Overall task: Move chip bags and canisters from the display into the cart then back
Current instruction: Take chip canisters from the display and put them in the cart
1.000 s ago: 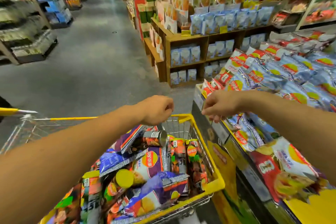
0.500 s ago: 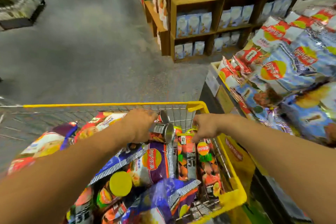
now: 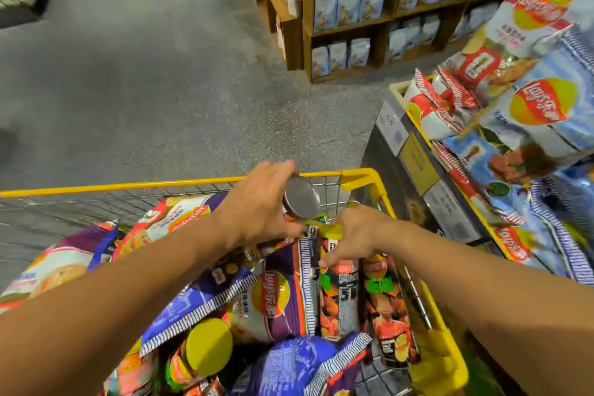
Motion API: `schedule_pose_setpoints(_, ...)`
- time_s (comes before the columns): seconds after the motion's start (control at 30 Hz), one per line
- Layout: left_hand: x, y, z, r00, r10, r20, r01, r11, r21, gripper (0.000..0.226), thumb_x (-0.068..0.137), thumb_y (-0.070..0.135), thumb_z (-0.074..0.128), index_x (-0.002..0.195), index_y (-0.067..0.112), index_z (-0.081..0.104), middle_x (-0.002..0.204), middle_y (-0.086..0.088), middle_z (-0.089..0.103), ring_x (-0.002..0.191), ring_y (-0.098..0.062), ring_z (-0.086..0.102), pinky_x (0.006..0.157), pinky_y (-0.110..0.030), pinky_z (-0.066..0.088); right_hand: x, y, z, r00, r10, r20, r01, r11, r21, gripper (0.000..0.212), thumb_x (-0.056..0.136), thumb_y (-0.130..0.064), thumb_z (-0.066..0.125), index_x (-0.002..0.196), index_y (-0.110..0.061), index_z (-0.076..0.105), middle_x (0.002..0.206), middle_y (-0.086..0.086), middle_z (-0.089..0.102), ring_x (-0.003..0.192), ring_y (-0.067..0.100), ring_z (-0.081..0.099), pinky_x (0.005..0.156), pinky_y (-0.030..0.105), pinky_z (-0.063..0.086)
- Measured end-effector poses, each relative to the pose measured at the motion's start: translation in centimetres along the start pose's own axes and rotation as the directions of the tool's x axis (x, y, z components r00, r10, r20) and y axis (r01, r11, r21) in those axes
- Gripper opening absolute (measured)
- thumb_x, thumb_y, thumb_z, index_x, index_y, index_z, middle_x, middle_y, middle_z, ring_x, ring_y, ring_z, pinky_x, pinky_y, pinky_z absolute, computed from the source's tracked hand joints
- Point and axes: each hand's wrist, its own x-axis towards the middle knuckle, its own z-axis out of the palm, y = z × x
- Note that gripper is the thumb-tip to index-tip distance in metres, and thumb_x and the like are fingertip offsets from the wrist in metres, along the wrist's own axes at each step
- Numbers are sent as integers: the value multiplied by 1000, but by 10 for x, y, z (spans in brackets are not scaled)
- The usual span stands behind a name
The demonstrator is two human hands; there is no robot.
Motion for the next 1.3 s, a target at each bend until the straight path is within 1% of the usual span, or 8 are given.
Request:
schedule_pose_setpoints(0.3,-3,20,-79,846,-473,-248,368,853,-371,57,72,63,72,103,19,52,96,1,58,89,-21,56,76,-31,43,-86,15,-42,978,-76,-195,104,985,136,102,62,-63,83,147,-26,41,147,0,49,134,23,47,109,35,41)
schedule_pose_setpoints(0.57,-31,66,-102,800,-591,105,349,316,-882,29,88,52,64,97,26,57,105,-11,61,87,-27,65,80,-49,59,-180,35,-51,935,65,-349,189,742,644,52,76,-22,86,89,-13,36,85,2,66,65,13,65,60,14,55)
schedule_pose_setpoints(0.6,-33,68,-104,833,-516,201,363,236,-901,29,85,46,70,100,24,60,103,-10,62,88,-24,63,87,-48,57,-190,39,-53,932,76,-354,214,671,710,79,79,-14,82,136,-5,28,79,2,65,59,11,63,52,12,52)
schedule_pose_setpoints(0.63,-35,75,-108,871,-400,284,384,196,-902,38,77,40,79,106,23,62,105,-9,66,91,-24,62,92,-48,54,-206,47,-54,918,92,-385,259,596,761,61,79,-9,81,131,-2,49,77,4,67,56,14,65,52,15,54)
schedule_pose_setpoints(0.9,-19,192,-121,861,142,489,307,621,-721,77,62,4,82,131,10,47,112,-23,65,95,-22,64,89,-42,55,-311,99,-74,828,94,-552,433,518,738,74,74,-5,83,135,-29,49,108,-15,62,85,-5,67,65,13,54)
schedule_pose_setpoints(1.07,18,299,-121,943,97,317,260,378,-888,67,70,48,79,126,17,58,112,-20,70,99,-41,68,83,-46,55,-386,139,-69,794,124,-596,418,600,682,81,74,-14,85,142,-35,46,136,-14,50,118,2,54,89,17,48)
schedule_pose_setpoints(1.2,39,379,-121,973,171,154,56,477,-877,36,80,44,75,105,22,62,77,-3,72,56,-21,64,43,-22,46,-445,185,-51,742,243,-624,356,646,675,81,72,-23,87,141,-36,46,145,-11,38,130,8,40,94,25,41)
schedule_pose_setpoints(1.3,49,441,-114,967,223,122,-14,524,-851,27,77,35,81,96,21,69,76,8,75,67,-14,69,55,-22,49,-483,228,-27,697,347,-627,311,642,701,80,67,-25,90,137,-31,51,144,-8,45,118,9,55,87,20,51)
